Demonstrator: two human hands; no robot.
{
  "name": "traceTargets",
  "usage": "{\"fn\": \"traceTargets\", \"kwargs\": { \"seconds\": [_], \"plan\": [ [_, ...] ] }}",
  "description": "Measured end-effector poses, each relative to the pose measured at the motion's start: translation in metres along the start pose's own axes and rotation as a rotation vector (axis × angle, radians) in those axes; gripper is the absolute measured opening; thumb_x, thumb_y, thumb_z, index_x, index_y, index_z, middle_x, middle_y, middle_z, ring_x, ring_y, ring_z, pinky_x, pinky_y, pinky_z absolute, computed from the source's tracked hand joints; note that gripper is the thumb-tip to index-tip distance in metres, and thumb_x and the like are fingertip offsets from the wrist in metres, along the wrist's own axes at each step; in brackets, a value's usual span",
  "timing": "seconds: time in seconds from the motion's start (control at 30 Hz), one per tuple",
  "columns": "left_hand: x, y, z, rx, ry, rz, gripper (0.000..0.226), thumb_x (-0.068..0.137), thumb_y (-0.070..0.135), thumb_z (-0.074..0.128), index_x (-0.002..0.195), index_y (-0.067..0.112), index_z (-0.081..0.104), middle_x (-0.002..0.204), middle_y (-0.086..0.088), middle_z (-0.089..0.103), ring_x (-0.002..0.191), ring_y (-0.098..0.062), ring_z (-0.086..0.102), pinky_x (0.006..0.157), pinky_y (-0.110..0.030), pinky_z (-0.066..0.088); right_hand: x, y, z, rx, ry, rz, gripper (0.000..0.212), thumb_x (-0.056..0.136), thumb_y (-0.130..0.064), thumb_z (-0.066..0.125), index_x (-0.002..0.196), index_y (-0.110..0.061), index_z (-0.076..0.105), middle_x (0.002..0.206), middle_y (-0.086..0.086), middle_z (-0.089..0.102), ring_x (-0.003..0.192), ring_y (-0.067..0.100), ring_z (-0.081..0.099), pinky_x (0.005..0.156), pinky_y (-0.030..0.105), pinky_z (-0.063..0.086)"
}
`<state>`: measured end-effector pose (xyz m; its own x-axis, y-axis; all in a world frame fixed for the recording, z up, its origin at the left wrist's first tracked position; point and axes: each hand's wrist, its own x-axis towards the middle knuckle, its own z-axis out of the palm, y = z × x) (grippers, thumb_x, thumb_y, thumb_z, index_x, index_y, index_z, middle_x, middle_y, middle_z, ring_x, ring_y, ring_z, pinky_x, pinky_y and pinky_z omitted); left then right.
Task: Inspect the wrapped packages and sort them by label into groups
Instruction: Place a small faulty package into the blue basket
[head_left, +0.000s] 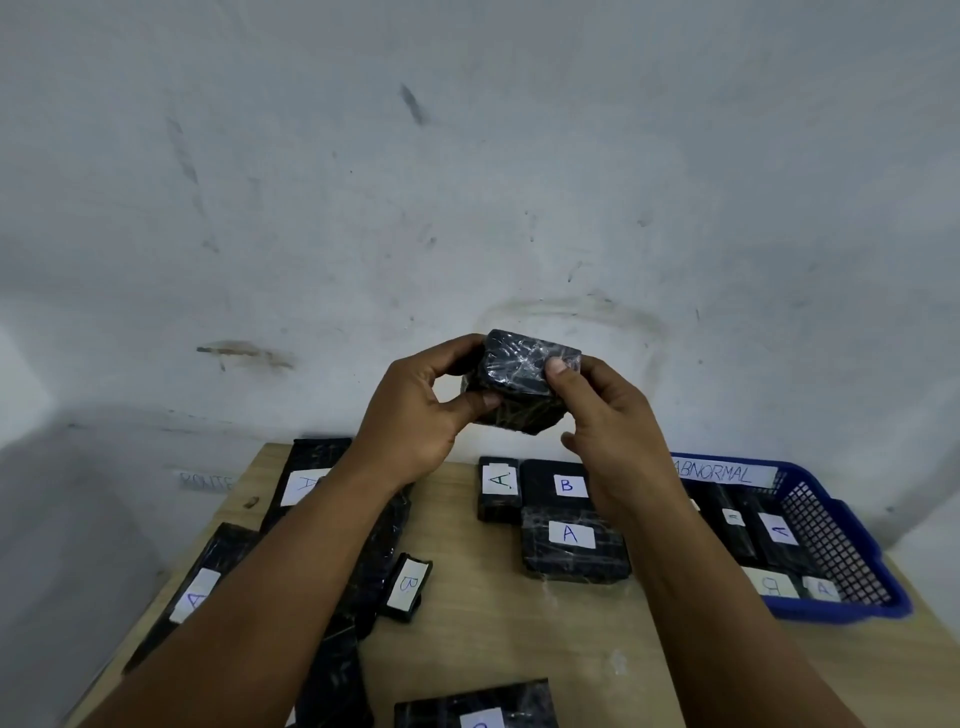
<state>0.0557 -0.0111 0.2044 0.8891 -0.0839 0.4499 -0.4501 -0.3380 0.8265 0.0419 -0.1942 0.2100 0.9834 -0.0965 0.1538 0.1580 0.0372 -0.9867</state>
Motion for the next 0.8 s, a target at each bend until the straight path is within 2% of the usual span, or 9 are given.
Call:
{"fn": "traceTargets", "kwargs": {
  "seconds": [0.13,0.2,0.3,0.4,0.47,0.57,0.7,0.73,0.8],
  "plan": [
    [-0.001,0.0,-0.001,0.007,-0.072,0.009,0.06,0.081,0.029,0.083,0.136,0.037,0.059,0.126,0.025,0.067,0.12,0.011,0.056,0.1,-0.018,0.042,-0.001,0.0,-0.001,0.019,0.004,-0.049,0.011,0.101,-0.027,0.067,0.106,-0.031,0.076,0.097,-0.016,0.079,0.092,-0.005,0.072,0.075,0.016,0.05],
    [-0.001,0.0,0.001,-0.005,-0.054,-0.002,0.058,0.078,0.041,0.078,0.132,0.043,0.059,0.127,0.025,0.066,0.124,0.008,0.055,0.105,-0.029,0.046,-0.002,0.0,-0.001,0.003,-0.017,-0.049,0.012,0.099,-0.027,0.068,0.108,-0.034,0.074,0.096,-0.018,0.079,0.096,-0.004,0.072,0.083,0.022,0.052],
    [0.0,-0.009,0.004,0.003,0.032,0.041,0.043,0.086,0.027,0.079,0.127,0.035,0.066,0.128,0.022,0.067,0.124,0.001,0.058,0.105,-0.037,0.049,-0.003,-0.001,0.0,0.037,-0.023,0.065,0.022,0.095,-0.044,0.069,0.117,-0.041,0.071,0.109,-0.017,0.077,0.109,0.006,0.07,0.097,0.039,0.054],
    [-0.002,-0.019,0.006,0.008,0.036,0.15,0.044,0.085,0.015,0.08,0.125,0.027,0.067,0.135,0.015,0.065,0.131,-0.005,0.056,0.108,-0.034,0.048,0.0,-0.003,-0.002,0.156,0.008,0.242,0.032,0.098,-0.054,0.062,0.124,-0.036,0.065,0.122,-0.005,0.07,0.11,0.021,0.069,0.093,0.045,0.059],
    [-0.004,-0.02,0.008,-0.014,-0.018,0.206,0.042,0.081,0.016,0.082,0.12,0.026,0.068,0.137,0.014,0.064,0.134,-0.005,0.054,0.113,-0.029,0.043,0.004,0.0,-0.004,0.224,0.039,0.295,0.043,0.1,-0.035,0.068,0.14,-0.021,0.058,0.124,0.01,0.072,0.103,0.026,0.074,0.086,0.043,0.062],
    [-0.004,-0.019,0.009,-0.087,-0.057,0.152,0.047,0.08,0.034,0.081,0.125,0.032,0.066,0.142,0.011,0.061,0.136,-0.003,0.051,0.11,-0.024,0.044,0.006,0.007,-0.009,0.269,0.052,0.302,0.06,0.097,-0.004,0.068,0.151,-0.015,0.046,0.11,0.014,0.078,0.088,0.024,0.078,0.075,0.039,0.063],
    [0.005,-0.019,0.012,-0.123,0.063,-0.114,0.05,0.091,0.042,0.07,0.14,0.038,0.057,0.138,0.016,0.061,0.12,0.007,0.057,0.095,-0.017,0.046,0.0,0.017,-0.012,0.246,-0.023,0.31,0.054,0.094,0.011,0.062,0.143,-0.01,0.053,0.103,0.011,0.08,0.079,0.019,0.078,0.067,0.031,0.064],
    [0.008,-0.021,0.013,-0.13,0.051,-0.169,0.044,0.094,0.041,0.068,0.137,0.038,0.06,0.133,0.02,0.062,0.114,0.012,0.058,0.095,-0.015,0.046,-0.001,0.019,-0.013,0.23,-0.047,0.302,0.049,0.094,0.013,0.061,0.138,-0.01,0.058,0.103,0.01,0.08,0.077,0.017,0.077,0.065,0.03,0.063],
    [0.011,-0.027,0.014,-0.159,0.004,-0.245,0.019,0.096,0.037,0.068,0.113,0.043,0.072,0.112,0.025,0.072,0.101,0.013,0.064,0.099,-0.022,0.05,-0.004,0.022,-0.014,0.19,-0.074,0.304,0.043,0.094,0.013,0.059,0.13,-0.011,0.063,0.101,0.009,0.08,0.076,0.018,0.076,0.066,0.033,0.064]
  ]
}}
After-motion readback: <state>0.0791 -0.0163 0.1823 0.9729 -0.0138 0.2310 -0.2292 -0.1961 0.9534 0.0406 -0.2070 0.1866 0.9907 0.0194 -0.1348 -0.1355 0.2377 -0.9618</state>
